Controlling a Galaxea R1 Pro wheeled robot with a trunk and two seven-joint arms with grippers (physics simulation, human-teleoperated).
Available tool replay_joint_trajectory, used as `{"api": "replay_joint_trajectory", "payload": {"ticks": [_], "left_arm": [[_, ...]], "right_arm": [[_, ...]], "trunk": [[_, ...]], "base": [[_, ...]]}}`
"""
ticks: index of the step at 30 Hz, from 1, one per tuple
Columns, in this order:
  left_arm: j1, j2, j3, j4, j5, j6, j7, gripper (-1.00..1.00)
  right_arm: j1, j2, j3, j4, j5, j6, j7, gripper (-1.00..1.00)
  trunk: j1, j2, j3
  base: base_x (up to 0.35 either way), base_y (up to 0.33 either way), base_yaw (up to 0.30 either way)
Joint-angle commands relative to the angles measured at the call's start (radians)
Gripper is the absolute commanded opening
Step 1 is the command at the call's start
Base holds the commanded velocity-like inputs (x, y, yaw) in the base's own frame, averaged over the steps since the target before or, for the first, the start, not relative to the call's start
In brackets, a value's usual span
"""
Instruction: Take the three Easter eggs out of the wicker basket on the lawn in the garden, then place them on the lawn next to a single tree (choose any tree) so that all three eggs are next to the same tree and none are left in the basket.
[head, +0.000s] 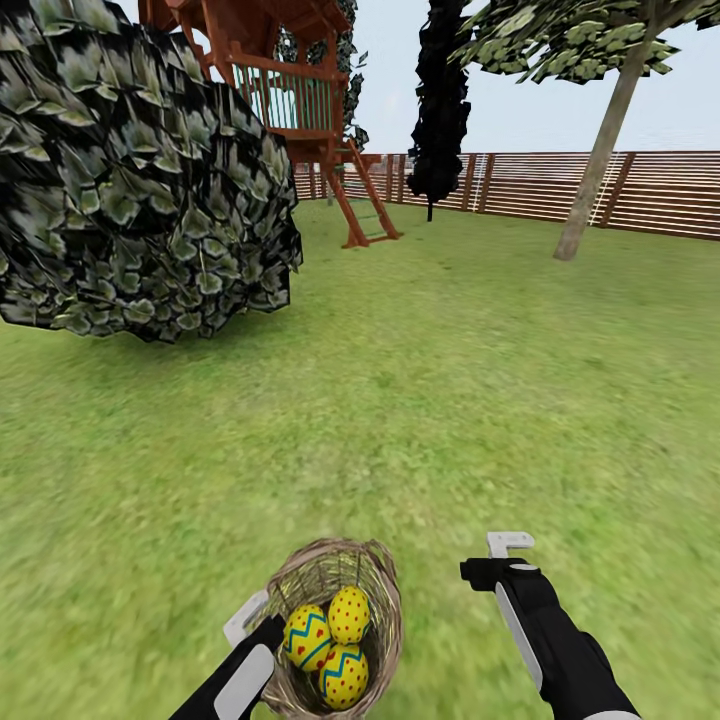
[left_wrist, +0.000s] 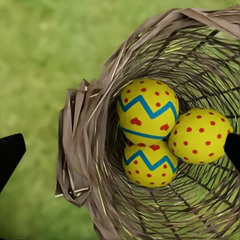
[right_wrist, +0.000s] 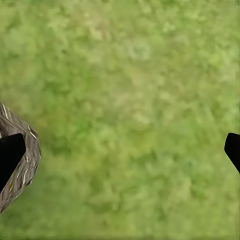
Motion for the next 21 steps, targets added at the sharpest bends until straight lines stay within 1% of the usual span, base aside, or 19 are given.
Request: {"api": "replay_joint_trajectory", "payload": {"ticks": [1,6,11,18,19,21], "left_arm": [[-0.001,0.001,-0.008,-0.001,0.01,-0.007,0.006,1.0],[-0.001,0.002,-0.006,-0.001,0.01,-0.007,0.006,1.0],[-0.001,0.011,-0.005,-0.001,0.01,-0.007,0.006,1.0],[-0.001,0.013,-0.004,-0.001,0.01,-0.007,0.006,1.0],[-0.001,0.013,-0.004,-0.001,0.01,-0.007,0.006,1.0],[-0.001,0.013,-0.004,-0.001,0.01,-0.007,0.006,1.0]], "right_arm": [[0.0,0.0,0.001,-0.001,0.0,0.005,-0.004,1.0],[0.0,-0.001,0.001,-0.001,0.001,0.005,-0.004,1.0],[0.0,-0.002,0.001,-0.002,0.0,0.005,-0.002,1.0],[0.0,-0.007,-0.003,-0.007,-0.002,0.005,0.005,1.0],[0.0,-0.01,-0.005,-0.01,-0.003,0.004,0.01,1.0],[-0.001,-0.029,-0.013,-0.014,-0.007,-0.005,0.041,1.0]], "trunk": [[0.004,-0.008,-0.004],[0.023,-0.043,-0.02],[0.042,-0.078,-0.035],[0.069,-0.127,-0.057],[0.073,-0.134,-0.061],[0.081,-0.148,-0.067]], "base": [[0.0,0.0,0.0],[0.0,0.0,0.0],[0.0,0.0,0.0],[0.0,0.0,0.0],[0.0,0.0,0.0],[0.0,0.0,0.0]]}}
